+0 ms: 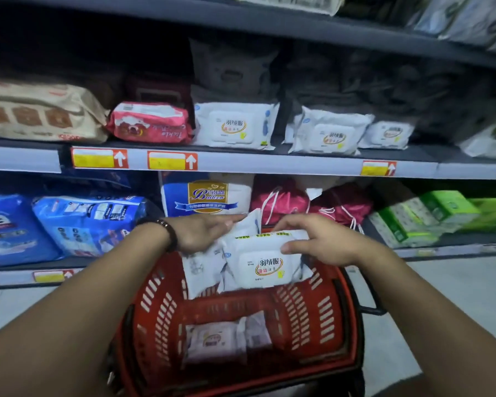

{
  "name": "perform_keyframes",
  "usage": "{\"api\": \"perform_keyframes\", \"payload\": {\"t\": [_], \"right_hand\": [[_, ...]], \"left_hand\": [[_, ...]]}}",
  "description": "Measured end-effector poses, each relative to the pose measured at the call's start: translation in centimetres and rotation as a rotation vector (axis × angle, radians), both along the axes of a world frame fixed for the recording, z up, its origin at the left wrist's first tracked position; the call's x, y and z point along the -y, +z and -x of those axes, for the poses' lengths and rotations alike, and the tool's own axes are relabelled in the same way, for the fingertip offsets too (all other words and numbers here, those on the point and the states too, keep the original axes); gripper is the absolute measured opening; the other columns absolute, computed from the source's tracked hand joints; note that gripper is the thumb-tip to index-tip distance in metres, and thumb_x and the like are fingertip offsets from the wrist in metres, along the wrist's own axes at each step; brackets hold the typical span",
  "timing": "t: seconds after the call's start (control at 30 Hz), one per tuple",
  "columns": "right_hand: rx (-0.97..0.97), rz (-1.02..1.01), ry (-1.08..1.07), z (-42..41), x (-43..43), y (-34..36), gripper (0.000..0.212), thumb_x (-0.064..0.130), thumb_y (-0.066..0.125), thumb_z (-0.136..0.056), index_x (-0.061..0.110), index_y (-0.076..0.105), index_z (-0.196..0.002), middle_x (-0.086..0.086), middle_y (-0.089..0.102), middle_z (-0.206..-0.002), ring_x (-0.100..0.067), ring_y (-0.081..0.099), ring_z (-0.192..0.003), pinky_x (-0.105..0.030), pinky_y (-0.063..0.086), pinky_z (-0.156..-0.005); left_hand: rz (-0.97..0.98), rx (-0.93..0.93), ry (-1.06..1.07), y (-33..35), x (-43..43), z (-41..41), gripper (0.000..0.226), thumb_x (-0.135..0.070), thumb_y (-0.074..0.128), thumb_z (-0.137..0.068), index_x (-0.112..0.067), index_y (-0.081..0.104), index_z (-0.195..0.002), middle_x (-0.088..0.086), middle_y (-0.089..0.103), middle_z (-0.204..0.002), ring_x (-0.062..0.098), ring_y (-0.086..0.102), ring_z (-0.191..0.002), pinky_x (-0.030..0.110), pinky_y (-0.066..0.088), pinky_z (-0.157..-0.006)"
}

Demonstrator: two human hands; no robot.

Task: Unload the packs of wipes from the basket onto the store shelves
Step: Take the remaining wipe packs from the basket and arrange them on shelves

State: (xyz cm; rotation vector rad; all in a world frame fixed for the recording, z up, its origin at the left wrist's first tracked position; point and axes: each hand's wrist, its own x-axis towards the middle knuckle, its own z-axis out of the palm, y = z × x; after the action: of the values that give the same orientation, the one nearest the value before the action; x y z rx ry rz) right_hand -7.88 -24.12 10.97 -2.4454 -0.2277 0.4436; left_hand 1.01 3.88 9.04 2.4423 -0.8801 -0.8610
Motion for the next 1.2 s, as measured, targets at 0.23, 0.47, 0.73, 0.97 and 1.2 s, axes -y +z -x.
{"api": "perform_keyframes", "payload": {"t": [0.23,0.47,0.73,0.97,1.2], "right_hand": [[0.180,-0.182,-0.257,0.1,1.8,0.5,0.021,0.028,0.089,-0.080,0.030,0.074,-0.094,0.001,0.075,-0.077,-0.026,0.069,-0.068,-0.046,0.061,-0.065],[0.381,-0.055,-0.516,1.1,2.8,2.2,0.047,0.037,0.092,-0.077,0.030,0.067,-0.116,0.009,0.070,-0.089,-0.001,0.067,-0.078,-0.021,0.053,-0.075],[0.514,0.197,-0.571,4.1,3.3,5.0,0.086,0.059,0.084,-0.069,0.026,0.049,-0.140,-0.003,0.043,-0.134,-0.027,0.043,-0.131,-0.040,0.040,-0.114],[0.496,0.042,-0.596,5.2,5.6,6.2,0.100,0.055,0.091,-0.064,0.024,0.050,-0.150,0.009,0.038,-0.136,-0.013,0.052,-0.130,-0.023,0.042,-0.105],[0.586,-0.036,-0.814,4.7,9.4,6.0,0.105,0.068,0.085,-0.043,0.024,0.057,-0.134,0.005,0.049,-0.127,-0.019,0.054,-0.124,-0.035,0.048,-0.108]], "left_hand": [[0.258,-0.181,-0.058,0.5,2.1,3.1,0.069,-0.087,0.062,-0.076,-0.068,0.048,-0.140,-0.036,0.048,-0.153,-0.011,0.048,-0.135,0.018,0.040,-0.112],[0.399,-0.116,0.113,0.2,4.9,3.2,0.064,-0.047,0.080,-0.082,-0.042,0.060,-0.142,-0.020,0.065,-0.141,0.005,0.060,-0.132,0.034,0.047,-0.114],[0.554,-0.126,0.234,4.2,9.4,2.1,0.041,-0.018,0.075,-0.097,-0.029,0.067,-0.135,-0.013,0.074,-0.131,0.010,0.068,-0.125,0.032,0.053,-0.109],[0.580,-0.277,0.206,9.2,13.5,1.8,0.043,-0.020,0.075,-0.096,-0.031,0.067,-0.136,-0.001,0.078,-0.123,0.023,0.075,-0.113,0.043,0.061,-0.097],[0.483,0.103,0.086,13.2,18.4,1.8,0.050,-0.053,0.064,-0.093,-0.032,0.067,-0.138,-0.020,0.058,-0.148,-0.010,0.050,-0.135,0.018,0.035,-0.121]]}}
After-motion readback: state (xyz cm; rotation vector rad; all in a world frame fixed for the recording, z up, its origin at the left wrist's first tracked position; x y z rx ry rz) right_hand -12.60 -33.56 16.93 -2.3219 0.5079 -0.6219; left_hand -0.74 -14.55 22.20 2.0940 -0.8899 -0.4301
